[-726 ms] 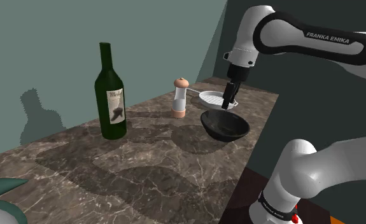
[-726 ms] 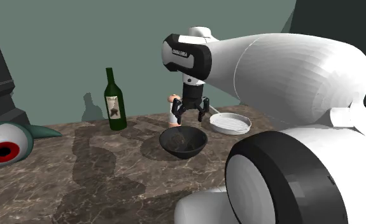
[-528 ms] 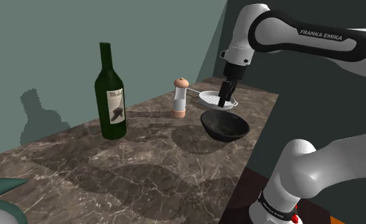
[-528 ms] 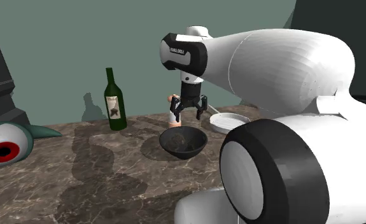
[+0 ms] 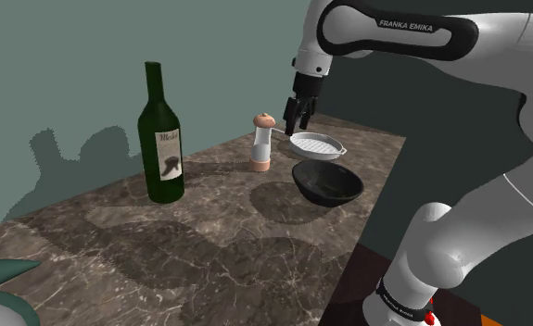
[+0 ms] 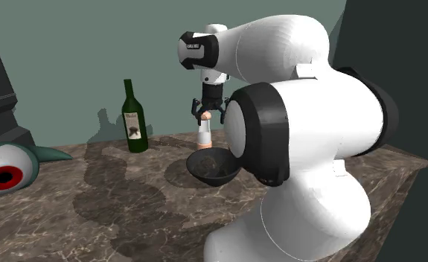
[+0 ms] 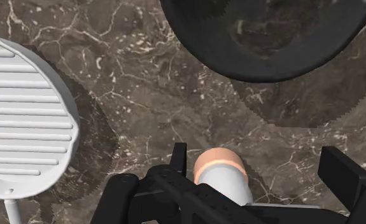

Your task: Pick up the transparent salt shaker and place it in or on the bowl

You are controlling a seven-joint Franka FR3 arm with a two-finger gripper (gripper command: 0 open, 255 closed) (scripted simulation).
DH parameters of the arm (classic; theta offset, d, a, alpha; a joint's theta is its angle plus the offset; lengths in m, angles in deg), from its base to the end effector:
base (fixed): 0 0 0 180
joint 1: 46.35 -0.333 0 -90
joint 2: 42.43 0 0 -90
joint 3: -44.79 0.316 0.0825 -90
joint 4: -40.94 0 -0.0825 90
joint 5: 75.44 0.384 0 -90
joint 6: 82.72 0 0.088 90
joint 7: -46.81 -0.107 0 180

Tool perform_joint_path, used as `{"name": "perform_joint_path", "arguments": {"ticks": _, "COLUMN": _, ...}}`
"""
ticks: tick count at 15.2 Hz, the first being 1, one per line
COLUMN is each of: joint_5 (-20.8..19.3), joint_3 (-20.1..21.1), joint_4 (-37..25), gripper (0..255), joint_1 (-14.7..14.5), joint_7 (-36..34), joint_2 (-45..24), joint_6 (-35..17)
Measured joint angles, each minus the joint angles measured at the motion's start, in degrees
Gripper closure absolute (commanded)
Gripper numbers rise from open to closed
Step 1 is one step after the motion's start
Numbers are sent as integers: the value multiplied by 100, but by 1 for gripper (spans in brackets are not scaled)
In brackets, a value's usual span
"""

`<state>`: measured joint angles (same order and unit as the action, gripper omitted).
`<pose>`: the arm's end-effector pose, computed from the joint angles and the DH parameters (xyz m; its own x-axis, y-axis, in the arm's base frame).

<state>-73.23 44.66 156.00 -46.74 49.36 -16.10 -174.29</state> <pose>0.4090 0.0057 0.6414 0.9975 0.0481 0.0512 0.0501 -0.9980 -0.0373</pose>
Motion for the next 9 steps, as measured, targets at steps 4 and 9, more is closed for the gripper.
{"name": "perform_joint_path", "arguments": {"ticks": 4, "joint_5": -45, "joint_3": 84, "joint_4": -1017, "gripper": 0, "joint_1": 19, "joint_7": -247, "joint_2": -877, "joint_6": 100}}
{"name": "perform_joint_path", "arguments": {"ticks": 9, "joint_5": -148, "joint_3": 151, "joint_4": -2536, "gripper": 0, "joint_1": 29, "joint_7": -535, "joint_2": -2078, "joint_6": 374}}
